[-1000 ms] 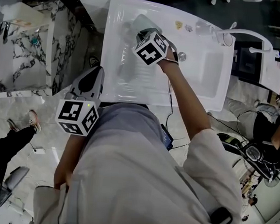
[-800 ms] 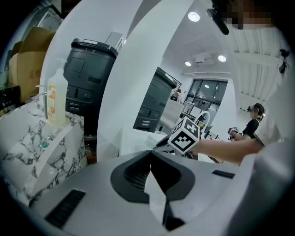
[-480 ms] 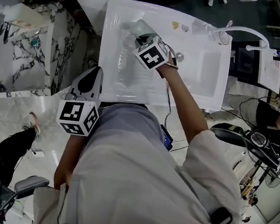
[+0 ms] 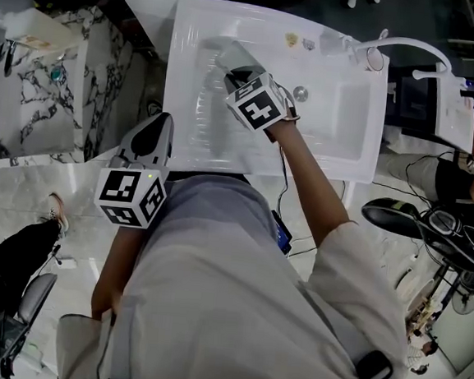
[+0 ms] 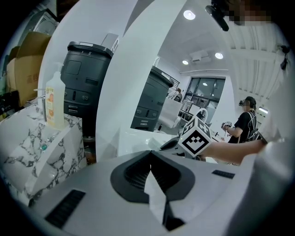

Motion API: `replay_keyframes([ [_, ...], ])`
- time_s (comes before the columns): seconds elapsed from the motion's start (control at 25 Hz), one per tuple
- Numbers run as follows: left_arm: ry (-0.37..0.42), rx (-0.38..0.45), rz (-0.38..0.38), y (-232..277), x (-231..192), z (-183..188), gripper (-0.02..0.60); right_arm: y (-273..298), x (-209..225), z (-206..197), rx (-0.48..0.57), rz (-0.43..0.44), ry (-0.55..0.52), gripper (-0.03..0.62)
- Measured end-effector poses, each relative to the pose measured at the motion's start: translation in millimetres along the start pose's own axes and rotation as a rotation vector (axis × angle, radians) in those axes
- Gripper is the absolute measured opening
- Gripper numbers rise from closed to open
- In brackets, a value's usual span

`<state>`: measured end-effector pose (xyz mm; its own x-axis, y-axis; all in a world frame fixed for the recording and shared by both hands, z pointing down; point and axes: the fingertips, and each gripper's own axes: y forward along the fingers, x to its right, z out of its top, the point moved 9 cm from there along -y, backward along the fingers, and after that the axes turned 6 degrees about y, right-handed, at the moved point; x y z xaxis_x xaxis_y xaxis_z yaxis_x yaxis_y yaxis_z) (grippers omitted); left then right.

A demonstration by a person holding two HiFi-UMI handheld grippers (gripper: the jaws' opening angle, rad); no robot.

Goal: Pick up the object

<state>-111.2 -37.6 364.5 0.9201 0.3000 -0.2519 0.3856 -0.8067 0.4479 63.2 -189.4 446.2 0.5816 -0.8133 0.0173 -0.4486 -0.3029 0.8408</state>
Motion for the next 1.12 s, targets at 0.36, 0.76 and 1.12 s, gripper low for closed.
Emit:
replay_keyframes([
  [0.36, -0.002, 0.004, -0.008, -1, 5, -3, 0.006, -15, -7, -13, 0.029, 0.005, 0.047, 0.032],
  [0.76, 0.004, 0.011, -0.014, 2, 16, -3, 0.006, -36, -9, -23, 0.075, 0.003, 0.089, 0.032],
  [1.12, 0.007, 0.007, -0.014, 5, 26, -4, 0.006, -51, -8, -38, 0.116, 0.008, 0.134, 0.032],
])
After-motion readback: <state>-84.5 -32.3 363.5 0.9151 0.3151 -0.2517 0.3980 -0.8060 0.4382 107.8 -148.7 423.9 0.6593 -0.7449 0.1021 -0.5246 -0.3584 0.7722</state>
